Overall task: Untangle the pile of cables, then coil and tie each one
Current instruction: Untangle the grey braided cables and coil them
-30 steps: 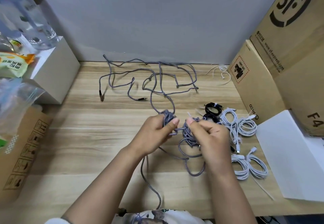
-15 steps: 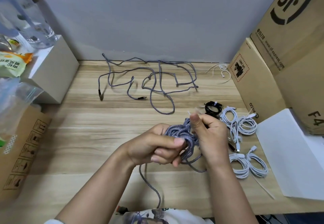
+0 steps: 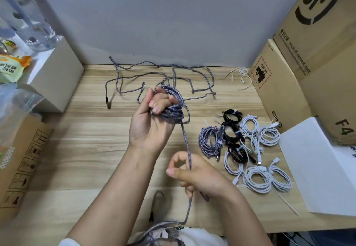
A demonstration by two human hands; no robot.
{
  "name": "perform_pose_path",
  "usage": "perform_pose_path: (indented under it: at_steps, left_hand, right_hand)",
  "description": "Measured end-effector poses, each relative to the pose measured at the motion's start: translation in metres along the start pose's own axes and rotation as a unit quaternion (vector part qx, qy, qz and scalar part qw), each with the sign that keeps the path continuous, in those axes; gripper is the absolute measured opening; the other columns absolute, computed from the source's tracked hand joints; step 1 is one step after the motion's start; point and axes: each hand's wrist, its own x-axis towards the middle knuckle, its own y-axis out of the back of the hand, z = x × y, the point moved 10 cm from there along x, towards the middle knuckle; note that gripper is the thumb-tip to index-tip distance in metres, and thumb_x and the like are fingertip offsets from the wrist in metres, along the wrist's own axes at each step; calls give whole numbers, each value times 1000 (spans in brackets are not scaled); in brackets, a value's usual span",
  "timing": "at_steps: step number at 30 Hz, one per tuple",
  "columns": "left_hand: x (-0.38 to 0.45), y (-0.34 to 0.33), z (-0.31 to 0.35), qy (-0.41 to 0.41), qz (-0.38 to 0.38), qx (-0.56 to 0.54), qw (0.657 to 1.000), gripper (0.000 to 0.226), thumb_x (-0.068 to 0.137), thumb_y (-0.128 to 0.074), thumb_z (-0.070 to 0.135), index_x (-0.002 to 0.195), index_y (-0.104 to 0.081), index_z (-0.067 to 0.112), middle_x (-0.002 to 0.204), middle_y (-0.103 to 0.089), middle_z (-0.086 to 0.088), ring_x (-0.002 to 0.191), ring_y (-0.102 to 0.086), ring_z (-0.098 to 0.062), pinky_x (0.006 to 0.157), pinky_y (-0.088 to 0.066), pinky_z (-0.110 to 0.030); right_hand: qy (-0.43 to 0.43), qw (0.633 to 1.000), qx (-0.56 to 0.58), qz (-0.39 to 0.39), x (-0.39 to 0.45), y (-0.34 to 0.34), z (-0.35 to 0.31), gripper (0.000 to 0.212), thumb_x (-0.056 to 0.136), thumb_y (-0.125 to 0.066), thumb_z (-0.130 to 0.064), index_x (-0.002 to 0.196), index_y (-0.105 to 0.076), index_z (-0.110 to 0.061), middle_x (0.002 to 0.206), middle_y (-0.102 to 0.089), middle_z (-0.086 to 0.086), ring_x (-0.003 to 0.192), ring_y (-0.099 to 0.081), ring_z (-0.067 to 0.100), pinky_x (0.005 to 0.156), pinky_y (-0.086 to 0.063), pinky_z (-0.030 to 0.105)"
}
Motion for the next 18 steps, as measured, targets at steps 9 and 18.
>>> perform_pose_path:
  at_steps: [9,18]
  left_hand:
    - [15,23,13,-160,60,320,932,12,94,-42,4,106,-43,4,54,-46,6,47,-44,-9,62,-41,-19]
    - [-2,12,-12,-149,-42,674,723,21,84,-54,31,105,-53,26,55,-47,9,51,-44,-8,52,-39,-18]
  right_hand:
    - [46,984,-168,38,-14,0,-25,21,82,-64,-9,87,-50,-23,55,-47,-11,51,-41,1,54,-35,16]
    - [44,973,185,132,-27,30,-31,36,86,-51,6,113,-54,-17,57,-42,0,35,-25,2,36,-21,13]
